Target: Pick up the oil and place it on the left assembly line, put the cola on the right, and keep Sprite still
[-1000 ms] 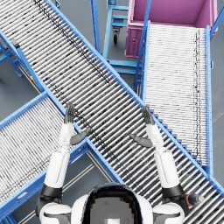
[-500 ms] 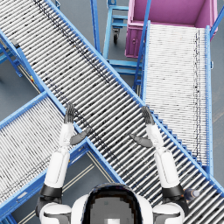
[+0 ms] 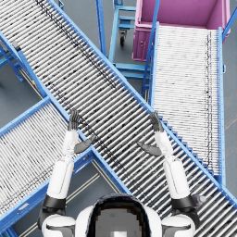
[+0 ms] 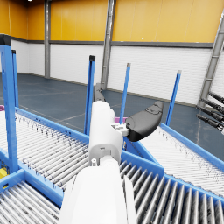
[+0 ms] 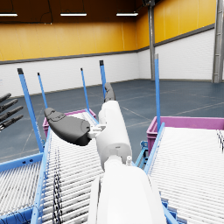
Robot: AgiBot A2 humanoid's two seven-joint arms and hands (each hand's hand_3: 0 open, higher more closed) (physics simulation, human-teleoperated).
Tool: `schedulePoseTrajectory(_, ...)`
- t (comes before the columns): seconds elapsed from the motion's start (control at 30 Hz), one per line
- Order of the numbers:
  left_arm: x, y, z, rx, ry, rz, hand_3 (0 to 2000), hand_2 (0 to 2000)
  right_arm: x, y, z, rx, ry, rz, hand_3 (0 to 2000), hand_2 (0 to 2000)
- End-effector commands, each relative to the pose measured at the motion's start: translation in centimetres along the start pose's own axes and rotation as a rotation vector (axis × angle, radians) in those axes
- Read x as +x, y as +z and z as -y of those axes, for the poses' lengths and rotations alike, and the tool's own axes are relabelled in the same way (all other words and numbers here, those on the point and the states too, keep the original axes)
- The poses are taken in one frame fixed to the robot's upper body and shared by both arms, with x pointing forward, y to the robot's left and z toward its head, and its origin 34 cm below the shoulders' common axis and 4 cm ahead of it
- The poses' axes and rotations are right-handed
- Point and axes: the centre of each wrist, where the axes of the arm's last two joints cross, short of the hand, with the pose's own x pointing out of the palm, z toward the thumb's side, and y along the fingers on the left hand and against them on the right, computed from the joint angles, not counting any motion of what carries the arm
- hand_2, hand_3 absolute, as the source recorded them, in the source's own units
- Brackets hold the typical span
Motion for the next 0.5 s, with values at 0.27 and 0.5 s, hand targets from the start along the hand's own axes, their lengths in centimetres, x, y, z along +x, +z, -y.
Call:
schedulePoseTrajectory(0.27, 0.0, 0.0, 0.0, 0.0, 0.0, 0.0, 0, 0, 0.0, 0.0, 0.0, 0.0, 0.0, 0.0, 0, 0)
schedulePoseTrajectory(0.5, 0.0, 0.0, 0.0, 0.0, 0.0, 0.0, 0, 0, 0.0, 0.0, 0.0, 0.0, 0.0, 0.0, 0, 0)
